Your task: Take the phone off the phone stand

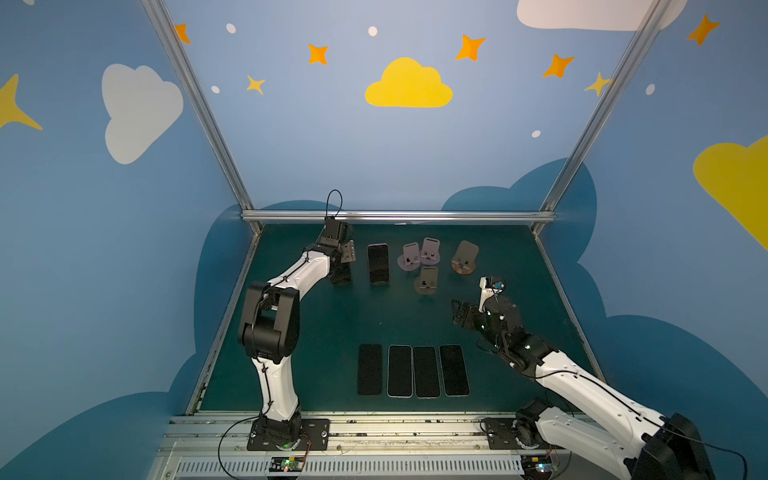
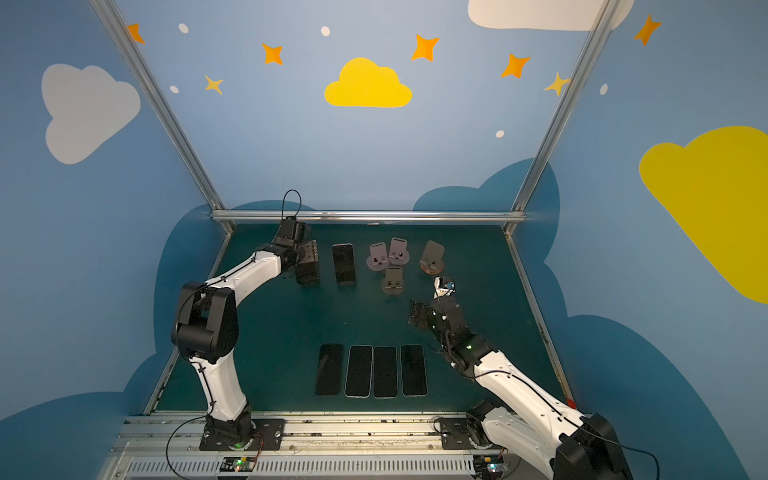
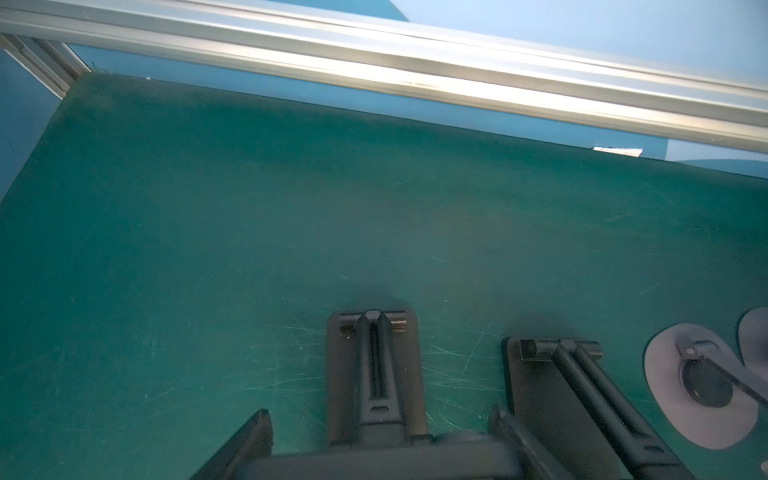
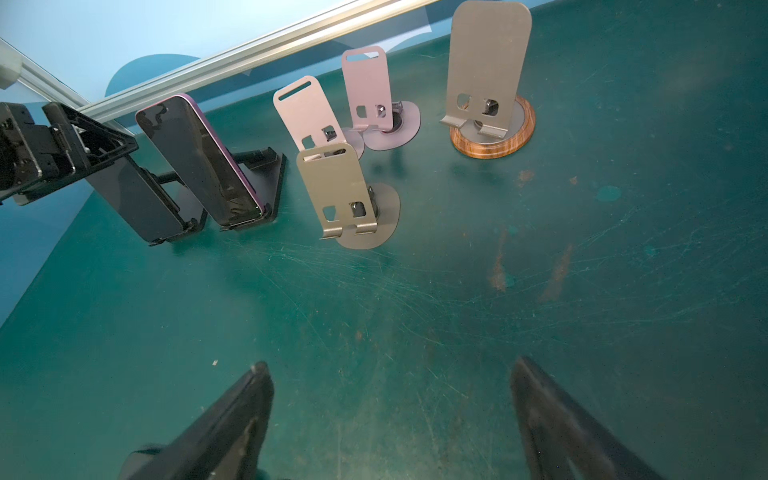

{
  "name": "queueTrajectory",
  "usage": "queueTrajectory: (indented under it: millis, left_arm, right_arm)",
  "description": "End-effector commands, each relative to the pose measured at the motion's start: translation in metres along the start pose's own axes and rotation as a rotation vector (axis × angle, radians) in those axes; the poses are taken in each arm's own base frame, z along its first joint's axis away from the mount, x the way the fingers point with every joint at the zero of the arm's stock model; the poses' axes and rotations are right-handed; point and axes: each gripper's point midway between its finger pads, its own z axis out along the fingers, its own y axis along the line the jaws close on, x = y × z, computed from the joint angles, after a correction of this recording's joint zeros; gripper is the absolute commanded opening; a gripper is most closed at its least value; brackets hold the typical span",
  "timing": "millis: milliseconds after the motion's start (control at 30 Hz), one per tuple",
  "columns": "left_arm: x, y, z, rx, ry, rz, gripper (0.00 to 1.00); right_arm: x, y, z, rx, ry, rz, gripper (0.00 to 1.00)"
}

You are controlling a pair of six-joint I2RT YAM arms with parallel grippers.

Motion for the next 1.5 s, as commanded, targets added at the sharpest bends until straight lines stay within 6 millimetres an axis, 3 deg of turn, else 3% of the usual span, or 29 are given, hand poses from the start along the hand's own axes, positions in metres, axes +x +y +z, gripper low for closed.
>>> queueTrajectory:
  millis: [0,667,900,1267,1467]
  left_arm:
    - [0.002,0.005,0.007,-0.019,-0.005,0.001,0.8]
    - [0.015,0.008,0.015,-0.035,0.006,0.008,0.69]
    - [0.018,0.007,0.013,-0.058,0.014,0.032,0.76]
    - [0.023,0.005,0.013,-0.094,0.0,0.018,0.75]
    - [0.027,0.002,0.011,-0.069,-0.003,0.01,0.8]
  right_arm:
    - [-0.01,0.003,-0.001,0.004,-0.017,-0.007,0.9]
    - [-0.008,0.005,0.0,-0.002,-0.011,-0.006,0.89]
    - [-0.008,0.004,-0.001,-0.002,-0.014,-0.005,0.89]
    - [-0.011,0.005,-0.003,-0.005,-0.026,-0.003,0.89]
    - [-0.009,0.005,-0.002,-0.006,-0.016,-0.007,0.88]
